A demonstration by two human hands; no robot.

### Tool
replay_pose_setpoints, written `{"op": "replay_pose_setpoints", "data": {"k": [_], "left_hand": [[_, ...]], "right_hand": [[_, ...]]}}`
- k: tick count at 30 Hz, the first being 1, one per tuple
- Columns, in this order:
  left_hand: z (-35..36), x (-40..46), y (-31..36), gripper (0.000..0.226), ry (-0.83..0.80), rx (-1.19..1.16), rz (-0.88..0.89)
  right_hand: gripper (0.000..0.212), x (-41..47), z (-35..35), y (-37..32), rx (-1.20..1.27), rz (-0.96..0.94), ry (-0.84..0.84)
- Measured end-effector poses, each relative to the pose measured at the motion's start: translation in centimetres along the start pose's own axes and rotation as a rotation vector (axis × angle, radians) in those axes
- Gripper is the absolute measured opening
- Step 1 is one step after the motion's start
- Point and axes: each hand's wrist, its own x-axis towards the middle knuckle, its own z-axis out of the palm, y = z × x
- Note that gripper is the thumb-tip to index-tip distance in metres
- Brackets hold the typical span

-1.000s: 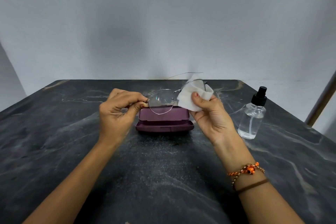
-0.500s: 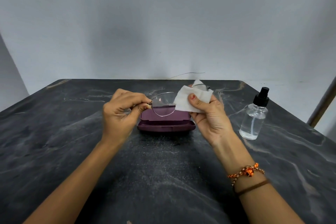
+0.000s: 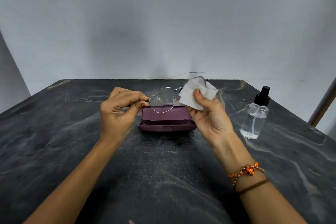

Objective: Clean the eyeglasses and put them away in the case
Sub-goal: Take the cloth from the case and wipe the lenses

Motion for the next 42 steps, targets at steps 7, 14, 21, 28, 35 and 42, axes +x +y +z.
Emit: {"op": "replay_pose_setpoints", "data": {"k": [7,14,21,28,35,42], "left_hand": [[0.25,-0.15,0.2,0.021,0.004,-0.017,-0.009],[-0.06,0.16,0.23,0.023,0.037,-0.02,-0.033],[0.04,0.01,0.17,0.024,0.016,-0.017,-0.022],[0.03,0.1,0.24,0.023,0.012,-0.011,-0.02],[0.18,-0.14,0.22,0.018,-0.053,0.004,0.018],[0.1,-0.15,0.11,0.021,-0.015,0.002,-0.004]], "right_hand": [[0.019,-0.2,-0.22,-0.36,-0.207,0.011,-0.023],[0.02,0.04,-0.63,-0.56,-0.169,-0.004,0.026],[0.013,-0.03,-0.75,-0.28,-0.206,0.043,0.051],[0.014,-0.05,-0.61,-0.13,-0.263,-0.009,0.095],[0.016,0.09,-0.46,0.13,-0.077,0.002,0.108],[0.006,-0.12,-0.46,-0.5,-0.382,-0.101,0.08]]}}
